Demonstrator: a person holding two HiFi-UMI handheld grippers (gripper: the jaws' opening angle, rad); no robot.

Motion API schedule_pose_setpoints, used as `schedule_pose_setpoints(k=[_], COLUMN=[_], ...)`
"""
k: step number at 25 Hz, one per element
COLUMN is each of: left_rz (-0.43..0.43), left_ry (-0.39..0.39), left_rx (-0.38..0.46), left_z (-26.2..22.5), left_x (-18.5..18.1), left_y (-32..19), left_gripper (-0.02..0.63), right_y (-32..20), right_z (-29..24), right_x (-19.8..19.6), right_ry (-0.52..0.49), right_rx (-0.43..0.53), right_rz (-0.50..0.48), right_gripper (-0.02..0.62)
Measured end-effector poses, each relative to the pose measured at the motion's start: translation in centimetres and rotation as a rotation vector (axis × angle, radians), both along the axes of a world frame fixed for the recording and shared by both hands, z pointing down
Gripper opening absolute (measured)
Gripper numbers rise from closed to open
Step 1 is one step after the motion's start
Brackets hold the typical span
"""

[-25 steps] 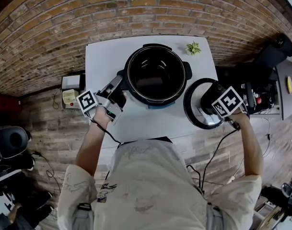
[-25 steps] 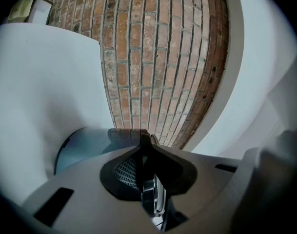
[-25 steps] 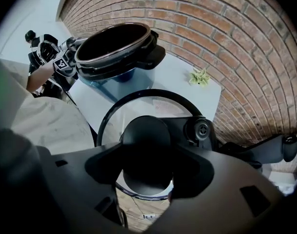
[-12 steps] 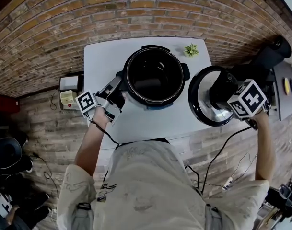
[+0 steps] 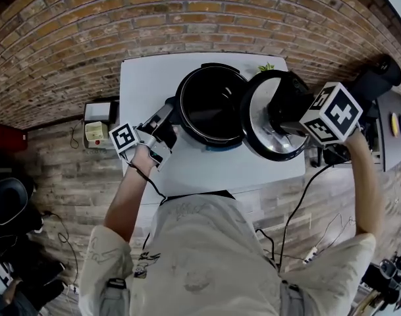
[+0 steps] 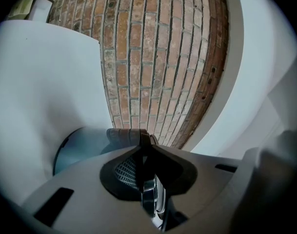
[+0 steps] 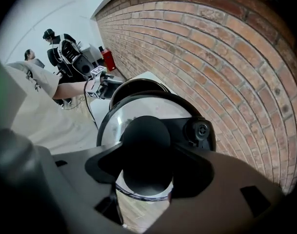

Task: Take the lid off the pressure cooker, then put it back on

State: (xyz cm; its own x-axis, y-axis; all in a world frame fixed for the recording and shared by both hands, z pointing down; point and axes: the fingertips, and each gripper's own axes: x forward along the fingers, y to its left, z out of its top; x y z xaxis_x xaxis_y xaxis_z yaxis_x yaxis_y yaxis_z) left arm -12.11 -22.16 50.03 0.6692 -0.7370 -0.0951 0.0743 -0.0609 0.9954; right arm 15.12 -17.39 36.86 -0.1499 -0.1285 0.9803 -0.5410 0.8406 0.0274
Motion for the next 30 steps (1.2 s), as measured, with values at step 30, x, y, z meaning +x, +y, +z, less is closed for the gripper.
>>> schedule_pose_setpoints(k=[30], left_rz=[0.003], left_ry=[0.026], left_rx=[-0.004], left_z=[-0.3], left_x=[0.0], left_y=[0.1], left_gripper=[0.064], right_y=[-5.4], right_z=[7.1], right_x=[-15.1], right_ry=[0.01], right_rx=[-0.125], right_rz=[-0.152], right_gripper=[0.293])
